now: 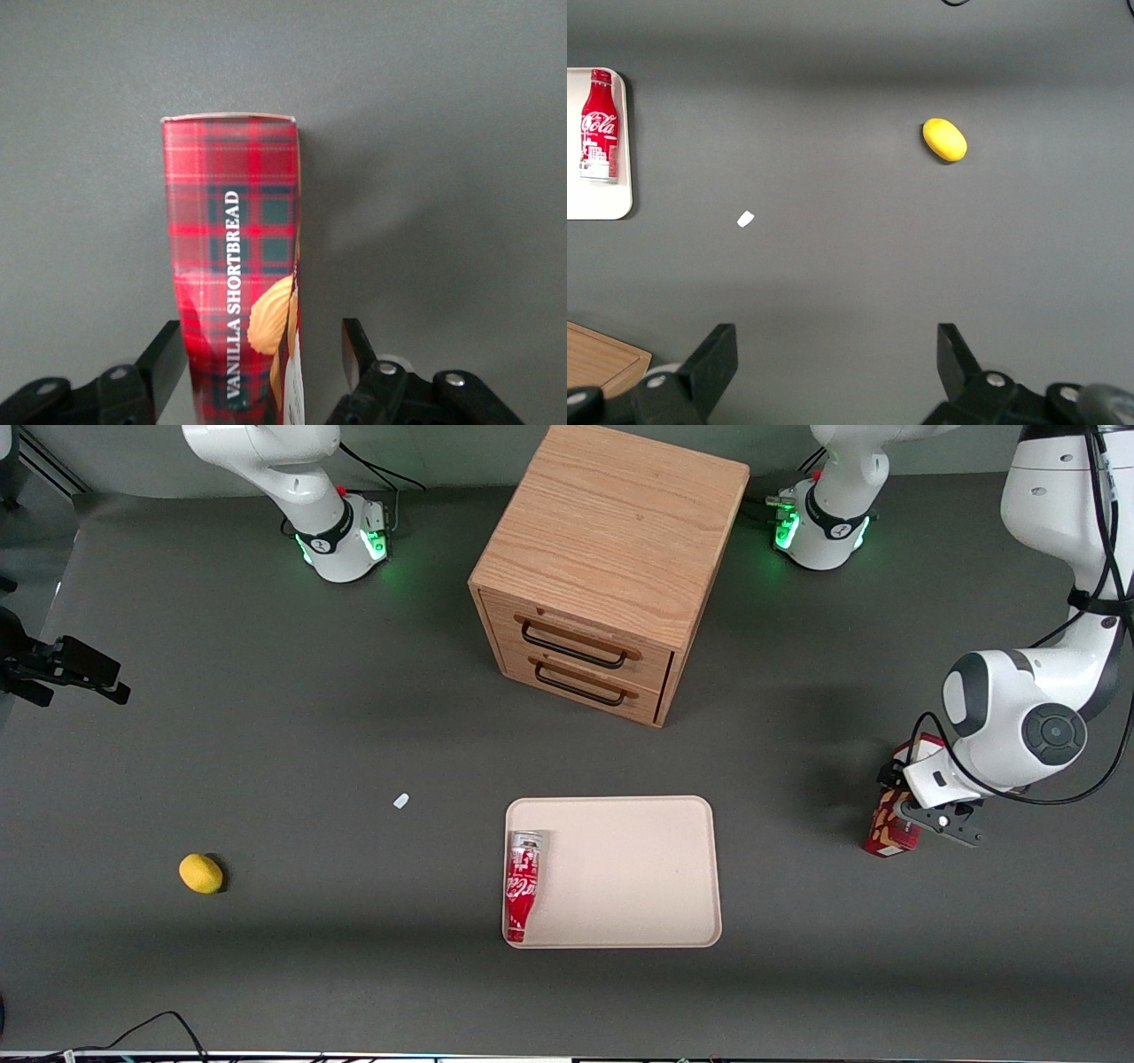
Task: Place red cookie box on tray
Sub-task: 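Lower the open left gripper around the cookie box's end, then close the left gripper on the box and lift it upright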
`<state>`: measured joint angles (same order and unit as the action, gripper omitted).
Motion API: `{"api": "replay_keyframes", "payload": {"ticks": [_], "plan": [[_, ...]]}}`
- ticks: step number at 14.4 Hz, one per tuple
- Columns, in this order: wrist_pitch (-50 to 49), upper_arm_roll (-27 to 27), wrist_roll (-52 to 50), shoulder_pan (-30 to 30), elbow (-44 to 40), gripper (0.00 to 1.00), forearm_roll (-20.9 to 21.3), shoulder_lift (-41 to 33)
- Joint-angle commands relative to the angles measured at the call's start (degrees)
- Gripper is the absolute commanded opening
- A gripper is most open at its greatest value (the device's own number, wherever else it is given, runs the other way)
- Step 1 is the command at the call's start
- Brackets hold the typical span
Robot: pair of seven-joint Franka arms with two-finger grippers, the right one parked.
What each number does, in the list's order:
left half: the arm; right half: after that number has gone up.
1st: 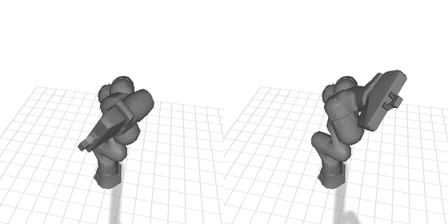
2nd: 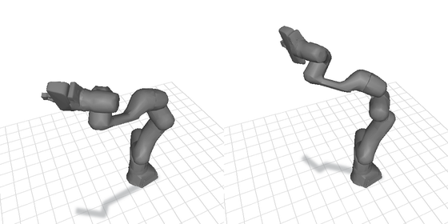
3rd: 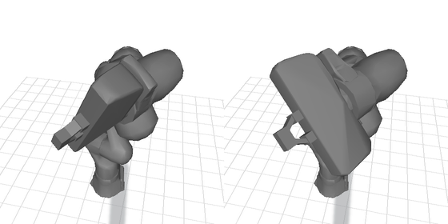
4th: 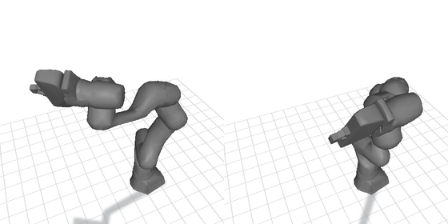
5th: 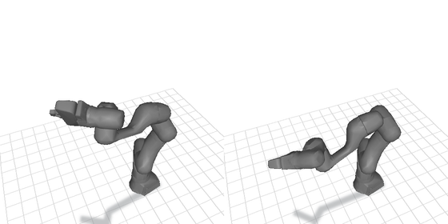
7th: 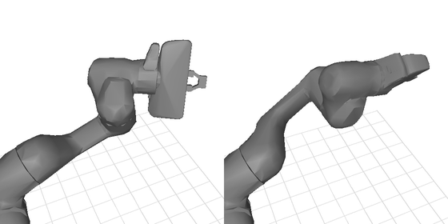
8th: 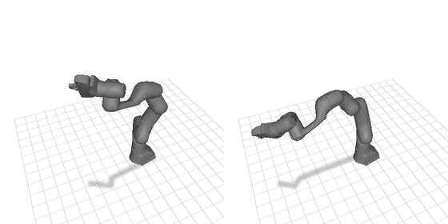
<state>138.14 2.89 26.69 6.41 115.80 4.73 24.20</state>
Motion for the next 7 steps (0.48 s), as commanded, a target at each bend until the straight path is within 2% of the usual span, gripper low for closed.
{"api": "replay_keyframes", "payload": {"ticks": [1,2,3,7], "plan": [[1.2,0.3,0.4,0.3,0.7,0.34,-0.2,-0.1],[1.1,0.3,0.4,0.3,0.7,0.14,-0.1,-0.1],[0.9,0.3,0.4,0.3,0.5,0.0,-0.1,-0.1],[0.0,0.3,0.3,0.3,-0.1,0.0,-0.1,-0.1]]}}
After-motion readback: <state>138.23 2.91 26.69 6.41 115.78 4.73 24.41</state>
